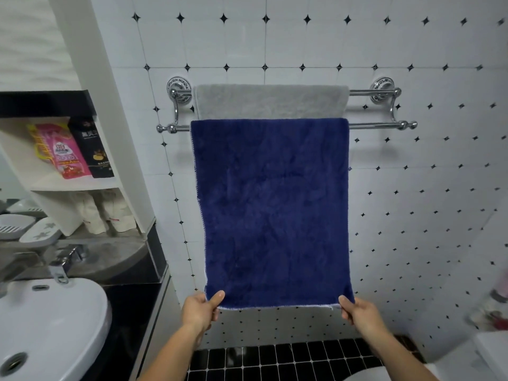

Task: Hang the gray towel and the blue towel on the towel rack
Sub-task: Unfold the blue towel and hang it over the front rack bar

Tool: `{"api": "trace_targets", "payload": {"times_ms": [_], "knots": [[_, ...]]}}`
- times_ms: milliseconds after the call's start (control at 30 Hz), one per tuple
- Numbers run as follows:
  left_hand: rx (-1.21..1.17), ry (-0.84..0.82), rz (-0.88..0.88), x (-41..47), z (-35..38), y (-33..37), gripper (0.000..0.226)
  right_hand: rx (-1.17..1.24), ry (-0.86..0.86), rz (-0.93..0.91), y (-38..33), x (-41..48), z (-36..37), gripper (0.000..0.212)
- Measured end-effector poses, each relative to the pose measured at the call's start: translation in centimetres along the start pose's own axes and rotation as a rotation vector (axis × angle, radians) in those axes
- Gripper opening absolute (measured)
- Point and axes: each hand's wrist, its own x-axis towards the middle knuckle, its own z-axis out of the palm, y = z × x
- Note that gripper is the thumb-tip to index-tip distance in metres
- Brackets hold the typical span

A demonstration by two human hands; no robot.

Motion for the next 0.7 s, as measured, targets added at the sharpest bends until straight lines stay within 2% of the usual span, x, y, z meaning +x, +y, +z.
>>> {"api": "trace_targets", "payload": {"times_ms": [167,267,367,500,600,700], "knots": [[0.057,-0.032,0.013,3.0,0.2,3.4,0.017,-0.187,-0.127,0.021,-4.1,4.6,-1.3,0.036],[-0.055,0.039,0.106,4.8,-0.6,9.6,0.034,-0.265,-0.076,-0.128,-10.3,7.4,-4.1,0.035],[-0.208,0.153,0.310,5.7,-1.3,17.6,0.039,-0.138,0.039,-0.330,-17.7,9.6,-6.3,0.035],[-0.336,0.170,0.561,4.7,-1.3,27.1,0.018,0.036,0.151,-0.582,-27.1,10.4,-8.2,0.026],[-0.352,0.148,0.633,4.3,-0.6,30.2,0.024,0.152,0.082,-0.670,-31.1,9.9,-8.3,0.021],[-0.361,0.143,0.644,4.3,-0.1,30.7,0.025,0.223,0.056,-0.696,-31.9,9.7,-8.0,0.023]]}}
